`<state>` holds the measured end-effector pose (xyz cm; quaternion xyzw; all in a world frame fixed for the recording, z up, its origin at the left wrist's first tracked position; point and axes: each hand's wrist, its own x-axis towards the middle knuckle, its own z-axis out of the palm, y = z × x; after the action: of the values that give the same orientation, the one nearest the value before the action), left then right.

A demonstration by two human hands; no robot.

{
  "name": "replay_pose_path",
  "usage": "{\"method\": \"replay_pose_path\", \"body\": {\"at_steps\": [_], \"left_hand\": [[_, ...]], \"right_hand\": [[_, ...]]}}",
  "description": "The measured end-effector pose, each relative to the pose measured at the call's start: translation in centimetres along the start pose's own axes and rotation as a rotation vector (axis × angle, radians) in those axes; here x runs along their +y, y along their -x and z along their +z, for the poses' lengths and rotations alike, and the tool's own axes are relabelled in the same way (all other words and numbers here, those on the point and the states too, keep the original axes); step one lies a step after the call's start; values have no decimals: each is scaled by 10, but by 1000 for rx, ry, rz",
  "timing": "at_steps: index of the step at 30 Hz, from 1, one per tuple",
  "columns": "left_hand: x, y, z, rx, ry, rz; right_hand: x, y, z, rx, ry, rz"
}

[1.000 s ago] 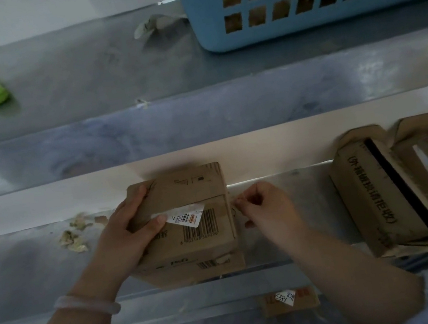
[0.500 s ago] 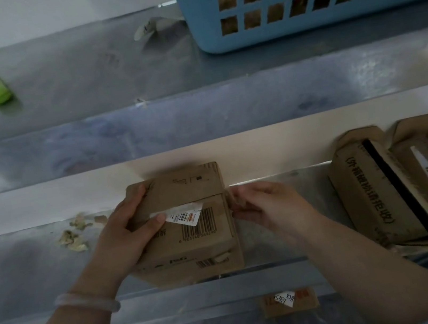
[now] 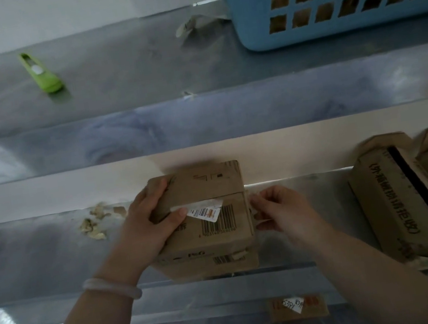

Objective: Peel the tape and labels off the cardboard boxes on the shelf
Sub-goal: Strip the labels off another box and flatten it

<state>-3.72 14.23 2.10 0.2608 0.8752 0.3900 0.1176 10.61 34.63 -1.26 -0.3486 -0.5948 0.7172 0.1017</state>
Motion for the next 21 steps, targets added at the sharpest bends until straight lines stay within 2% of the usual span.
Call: {"method": "replay_pose_path", "body": {"at_steps": [2, 4, 6, 12, 16, 21], "left_hand": [[-2, -1, 1, 25, -41, 4], [-5, -1, 0, 40, -102, 31], [-6, -1, 0, 52, -191, 97], [-6, -3, 1, 79, -311, 220], [-6, -3, 1, 67, -344, 248], [-3, -4, 1, 69, -348, 266]], "right_hand": [[-2, 0, 2, 66, 189, -75], [-5, 0, 2, 128, 263, -164], [-5, -1, 1, 125, 140, -173], [-6, 4, -8, -156, -451, 64], [-4, 2, -8, -198, -536, 111], [-4, -5, -3, -206, -483, 176]]}}
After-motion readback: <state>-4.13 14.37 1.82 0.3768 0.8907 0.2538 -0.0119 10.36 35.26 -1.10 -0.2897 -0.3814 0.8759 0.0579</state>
